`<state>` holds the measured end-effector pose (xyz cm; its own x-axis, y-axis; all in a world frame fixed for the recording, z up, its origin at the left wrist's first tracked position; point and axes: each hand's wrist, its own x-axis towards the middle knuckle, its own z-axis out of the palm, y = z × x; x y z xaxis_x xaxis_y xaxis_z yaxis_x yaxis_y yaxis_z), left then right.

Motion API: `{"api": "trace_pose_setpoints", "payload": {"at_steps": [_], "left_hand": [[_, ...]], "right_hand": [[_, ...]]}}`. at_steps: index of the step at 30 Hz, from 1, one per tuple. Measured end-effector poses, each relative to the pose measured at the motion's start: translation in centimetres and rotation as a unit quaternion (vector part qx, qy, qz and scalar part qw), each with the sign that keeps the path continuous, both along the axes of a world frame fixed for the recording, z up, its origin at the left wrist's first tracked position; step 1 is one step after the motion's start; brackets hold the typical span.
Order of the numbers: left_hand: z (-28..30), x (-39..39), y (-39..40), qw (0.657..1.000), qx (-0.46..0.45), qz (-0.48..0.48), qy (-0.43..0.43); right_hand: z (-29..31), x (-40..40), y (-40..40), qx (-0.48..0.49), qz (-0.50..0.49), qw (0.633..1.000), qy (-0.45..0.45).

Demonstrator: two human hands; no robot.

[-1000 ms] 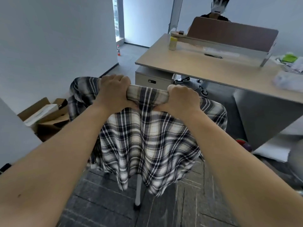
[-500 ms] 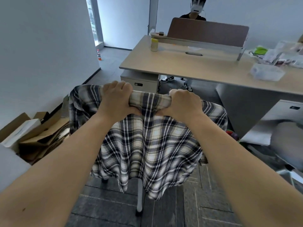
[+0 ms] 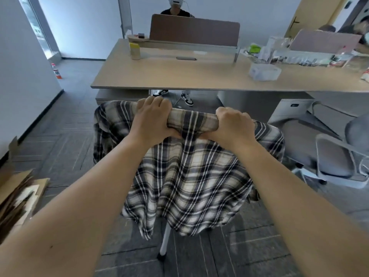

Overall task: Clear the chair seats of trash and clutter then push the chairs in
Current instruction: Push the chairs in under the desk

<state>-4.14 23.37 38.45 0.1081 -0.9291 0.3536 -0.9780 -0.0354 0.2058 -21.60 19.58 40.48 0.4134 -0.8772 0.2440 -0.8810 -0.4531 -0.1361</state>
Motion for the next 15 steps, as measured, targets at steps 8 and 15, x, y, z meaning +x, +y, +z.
{"api": "trace_pose_setpoints", "payload": {"at_steps": [8, 15], "left_hand": [[-0.3, -4.4, -5.0, 0.998, -0.014, -0.057, -0.003], [0.2, -6.7, -10.8, 0.998, -0.010, -0.065, -0.021]], "right_hand": [[-1.4, -4.5, -3.3, -0.005, -0.074, 0.997, -0.027], [-1.3, -7.0, -9.0, -0.014, -0.073, 0.996, -0.058]]}}
